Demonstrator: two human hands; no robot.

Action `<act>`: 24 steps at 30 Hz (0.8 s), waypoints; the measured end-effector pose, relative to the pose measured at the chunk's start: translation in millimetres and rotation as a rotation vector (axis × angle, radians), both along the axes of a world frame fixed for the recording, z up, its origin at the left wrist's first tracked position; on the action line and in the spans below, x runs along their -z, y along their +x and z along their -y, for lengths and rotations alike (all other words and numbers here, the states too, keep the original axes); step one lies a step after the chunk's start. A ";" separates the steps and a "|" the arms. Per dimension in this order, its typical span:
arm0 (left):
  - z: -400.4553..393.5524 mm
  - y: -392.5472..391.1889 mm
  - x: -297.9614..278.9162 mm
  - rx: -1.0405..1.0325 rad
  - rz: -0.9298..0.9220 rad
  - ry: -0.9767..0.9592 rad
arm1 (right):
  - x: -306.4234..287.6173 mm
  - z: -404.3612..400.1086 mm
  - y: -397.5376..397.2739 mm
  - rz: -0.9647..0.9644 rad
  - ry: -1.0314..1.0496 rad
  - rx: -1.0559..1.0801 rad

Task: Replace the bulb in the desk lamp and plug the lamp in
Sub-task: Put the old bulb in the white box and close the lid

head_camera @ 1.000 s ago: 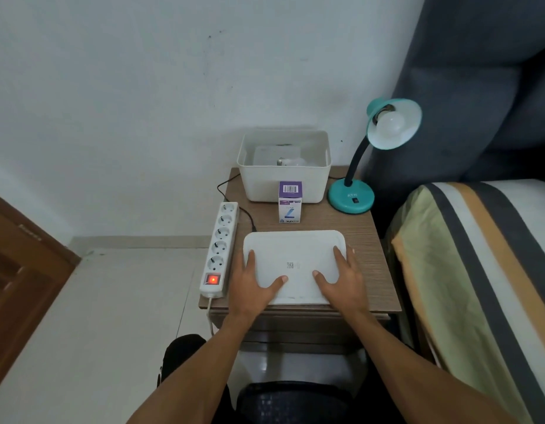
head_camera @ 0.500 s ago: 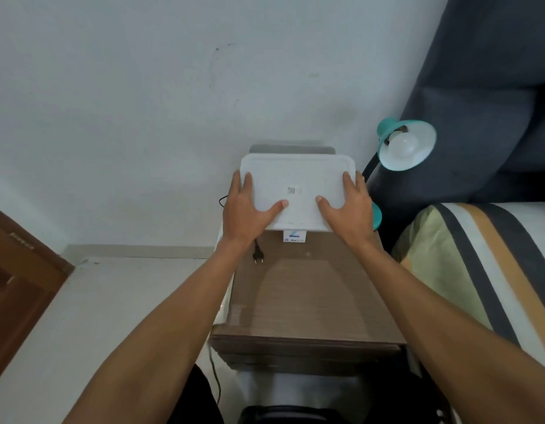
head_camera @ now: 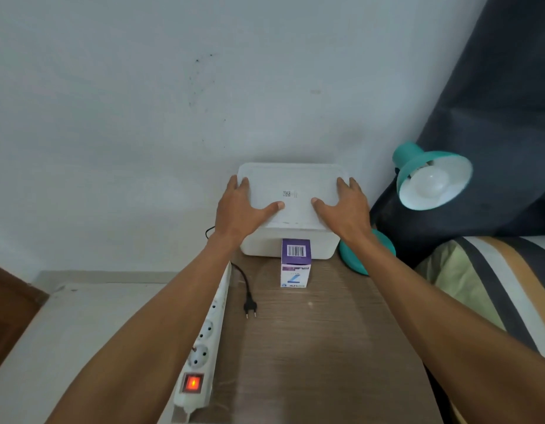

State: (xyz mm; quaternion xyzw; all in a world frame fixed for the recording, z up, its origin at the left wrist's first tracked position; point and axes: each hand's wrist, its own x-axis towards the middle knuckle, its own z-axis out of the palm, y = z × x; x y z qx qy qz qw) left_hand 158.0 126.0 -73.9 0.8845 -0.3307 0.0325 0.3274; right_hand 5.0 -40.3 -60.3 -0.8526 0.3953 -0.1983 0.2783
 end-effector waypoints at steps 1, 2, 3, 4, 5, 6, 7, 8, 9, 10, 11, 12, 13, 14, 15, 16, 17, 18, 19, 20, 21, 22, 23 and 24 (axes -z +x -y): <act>1.5 3.4 1.4 0.006 -0.003 0.006 | 1.8 1.6 2.1 -0.012 0.015 0.002; 3.1 6.3 2.1 0.013 -0.006 0.015 | 3.2 2.6 3.6 -0.023 0.025 0.005; 4.6 9.2 2.5 0.020 -0.011 0.027 | 4.2 3.5 5.1 -0.033 0.030 0.006; 5.9 12.0 2.3 0.027 -0.017 0.041 | 4.4 4.2 6.8 -0.042 0.034 0.005; 6.7 14.1 1.6 0.032 -0.024 0.054 | 4.2 5.0 8.3 -0.049 0.040 0.003; 7.7 16.1 0.9 0.035 -0.026 0.062 | 3.6 5.9 9.5 -0.054 0.047 0.001; 8.4 18.0 0.5 0.036 -0.027 0.065 | 2.9 6.9 10.6 -0.057 0.055 -0.002; 8.9 19.6 -0.2 0.035 -0.027 0.063 | 1.8 7.6 11.5 -0.063 0.060 -0.005; 9.0 20.7 -1.1 0.034 -0.029 0.065 | 1.1 8.2 12.4 -0.070 0.062 -0.006; 8.8 21.9 -1.5 0.035 -0.031 0.070 | 0.2 8.3 13.1 -0.079 0.061 -0.007; 8.3 22.8 -1.9 0.035 -0.038 0.075 | -0.7 8.3 13.7 -0.085 0.059 -0.008; 7.9 23.5 -2.2 0.034 -0.045 0.077 | -1.6 7.8 14.0 -0.090 0.058 -0.011; 7.4 23.3 -3.0 0.032 -0.051 0.077 | -2.0 7.2 14.1 -0.094 0.056 -0.014; 7.4 22.9 -3.4 0.029 -0.055 0.075 | -2.6 6.6 13.9 -0.099 0.054 -0.016; 7.5 22.9 -3.4 0.025 -0.058 0.072 | -2.6 6.5 13.7 -0.101 0.051 -0.017; 7.6 23.4 -2.6 0.025 -0.059 0.069 | -2.5 6.3 13.3 -0.101 0.049 -0.018; 7.2 23.8 -1.8 0.026 -0.063 0.070 | -2.2 6.5 12.9 -0.101 0.049 -0.021; 6.8 23.5 -0.9 0.030 -0.066 0.077 | -2.0 6.6 12.6 -0.103 0.051 -0.027; 5.8 22.9 0.0 0.034 -0.071 0.088 | -1.5 6.8 12.6 -0.106 0.054 -0.034; 5.0 22.6 1.4 0.038 -0.073 0.096 | -1.0 6.9 12.6 -0.110 0.057 -0.041; 4.3 22.7 2.5 0.040 -0.077 0.096 | -0.1 7.5 12.5 -0.110 0.061 -0.044; 4.1 22.9 3.8 0.040 -0.083 0.090 | 0.8 7.7 12.2 -0.104 0.065 -0.045; 3.6 22.6 3.6 0.038 -0.091 0.086 | 1.9 7.7 11.7 -0.094 0.068 -0.046; 3.2 21.9 3.4 0.033 -0.098 0.082 | 2.6 7.3 11.1 -0.085 0.068 -0.048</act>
